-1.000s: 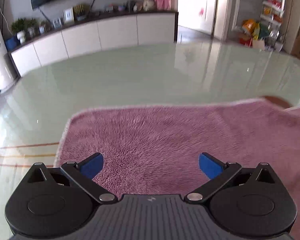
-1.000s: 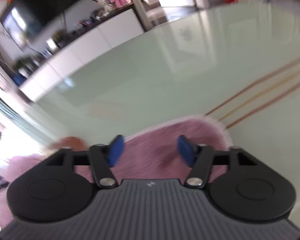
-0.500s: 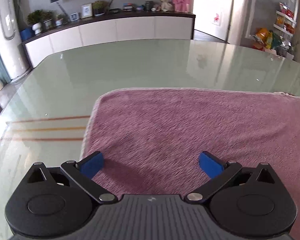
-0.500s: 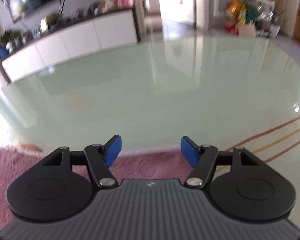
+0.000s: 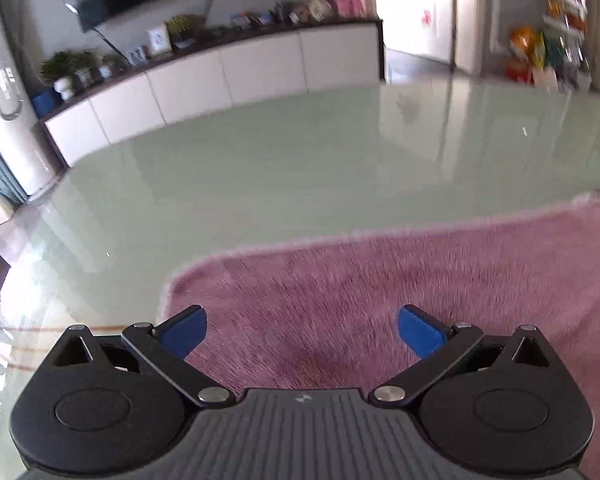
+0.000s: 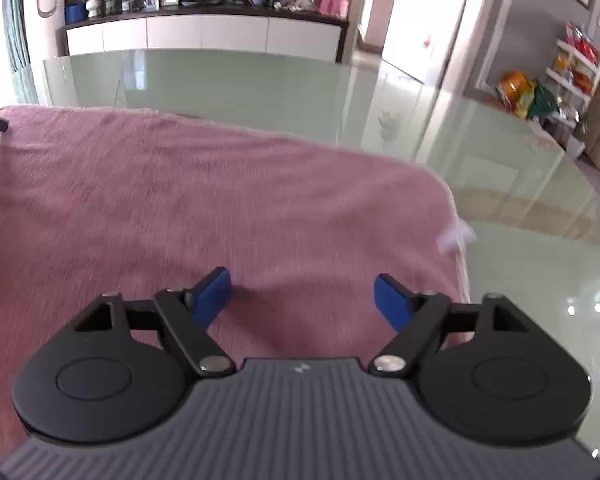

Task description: Fold towel

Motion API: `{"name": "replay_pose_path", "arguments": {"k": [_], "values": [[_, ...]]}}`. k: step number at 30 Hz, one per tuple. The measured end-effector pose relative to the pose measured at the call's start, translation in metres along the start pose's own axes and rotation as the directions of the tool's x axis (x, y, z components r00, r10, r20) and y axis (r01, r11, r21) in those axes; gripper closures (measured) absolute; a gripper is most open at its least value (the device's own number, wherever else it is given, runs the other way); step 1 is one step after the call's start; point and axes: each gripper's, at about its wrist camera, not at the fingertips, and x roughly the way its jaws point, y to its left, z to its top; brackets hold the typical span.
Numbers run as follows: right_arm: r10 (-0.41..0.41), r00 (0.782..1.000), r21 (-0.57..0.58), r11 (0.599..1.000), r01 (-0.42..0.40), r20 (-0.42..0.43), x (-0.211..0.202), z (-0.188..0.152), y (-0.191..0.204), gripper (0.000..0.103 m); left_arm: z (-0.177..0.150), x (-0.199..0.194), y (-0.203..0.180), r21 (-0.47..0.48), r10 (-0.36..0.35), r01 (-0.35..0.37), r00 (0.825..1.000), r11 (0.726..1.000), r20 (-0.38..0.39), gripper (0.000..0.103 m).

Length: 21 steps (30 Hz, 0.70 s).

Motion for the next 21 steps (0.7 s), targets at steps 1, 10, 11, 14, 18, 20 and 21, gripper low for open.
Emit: {"name": "replay_pose_path", "arguments": {"k": [1, 10, 11, 14, 18, 20, 21], "values": [[0.006, 1.0, 0.018, 1.0, -0.006, -0.014, -0.008, -0.009, -0.004, 0.014, -0.003, 0.001, 0.008, -0.045, -0.024, 0.024, 1.0, 0.999, -0.002, 0.0], [-0.012, 0.999, 0.079, 0.997, 0.014, -0.034, -0.06, -0.037, -0.018, 0.009, -0.037, -0.032, 0.014, -0.038, -0.022, 0.024, 0.999, 0.999, 0.039, 0.002], [-0.008, 1.0, 0.114, 0.993, 0.009, -0.009, -0.064, -0.035, -0.018, 0.009, -0.047, -0.047, 0.011, -0.017, -0.035, 0.037, 0.998, 0.999, 0.061, 0.001], [0.066, 0.997, 0.164, 0.984, -0.073, 0.048, -0.062, -0.034, -0.002, 0.009, -0.077, -0.083, 0.001, 0.033, -0.084, 0.081, 0.991, 0.996, 0.103, 0.001], [0.1, 0.995, 0.04, 0.994, -0.099, -0.004, -0.05, -0.042, 0.036, 0.009, -0.117, -0.101, -0.012, 0.09, -0.139, 0.133, 0.989, 0.987, 0.06, 0.001], [0.086, 0.996, -0.005, 0.996, -0.086, -0.013, -0.054, -0.052, 0.039, 0.003, -0.136, -0.105, -0.009, 0.076, -0.147, 0.142, 0.987, 0.987, 0.069, 0.0], [0.08, 0.997, -0.025, 0.996, -0.081, -0.01, -0.057, -0.056, 0.039, 0.003, -0.145, -0.108, -0.007, 0.066, -0.152, 0.147, 0.986, 0.987, 0.075, 0.0]]}}
